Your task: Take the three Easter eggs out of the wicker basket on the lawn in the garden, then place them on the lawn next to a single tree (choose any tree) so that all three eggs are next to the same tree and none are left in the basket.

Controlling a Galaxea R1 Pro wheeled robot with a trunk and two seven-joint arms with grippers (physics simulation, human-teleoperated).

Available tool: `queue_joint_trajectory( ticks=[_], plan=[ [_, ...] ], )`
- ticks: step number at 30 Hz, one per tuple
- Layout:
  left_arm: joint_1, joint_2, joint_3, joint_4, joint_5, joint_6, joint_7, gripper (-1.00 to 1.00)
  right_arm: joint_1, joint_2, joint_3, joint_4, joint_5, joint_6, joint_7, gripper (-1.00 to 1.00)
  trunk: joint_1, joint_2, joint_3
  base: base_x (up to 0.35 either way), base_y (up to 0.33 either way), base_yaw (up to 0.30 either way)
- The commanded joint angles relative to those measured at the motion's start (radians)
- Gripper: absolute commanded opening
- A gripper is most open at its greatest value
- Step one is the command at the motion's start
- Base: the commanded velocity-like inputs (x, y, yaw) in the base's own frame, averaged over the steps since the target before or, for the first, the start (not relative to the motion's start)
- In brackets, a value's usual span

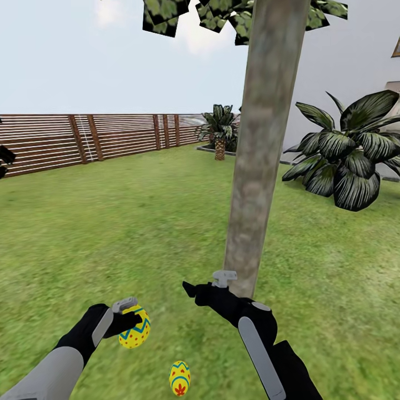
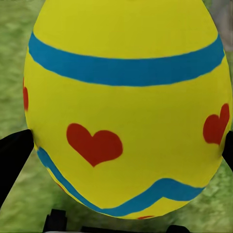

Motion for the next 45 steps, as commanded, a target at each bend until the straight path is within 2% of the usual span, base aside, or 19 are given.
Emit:
queue_joint_trajectory(
  ticks=[1, 45],
  plan=[
    [0.000, 0.000, 0.003, -0.006, 0.005, 0.010, 0.001, -1.00, -0.001, 0.000, 0.000, 0.000, -0.006, 0.004, -0.005, 1.00, 0.004, -0.008, -0.005, 0.000, 0.000, 0.000],
    [0.000, 0.000, 0.003, -0.014, 0.005, 0.016, 0.011, -1.00, -0.001, 0.001, 0.000, 0.022, -0.005, 0.004, -0.009, 1.00, 0.173, -0.316, -0.142, -0.016, 0.004, 0.000]
  ],
)
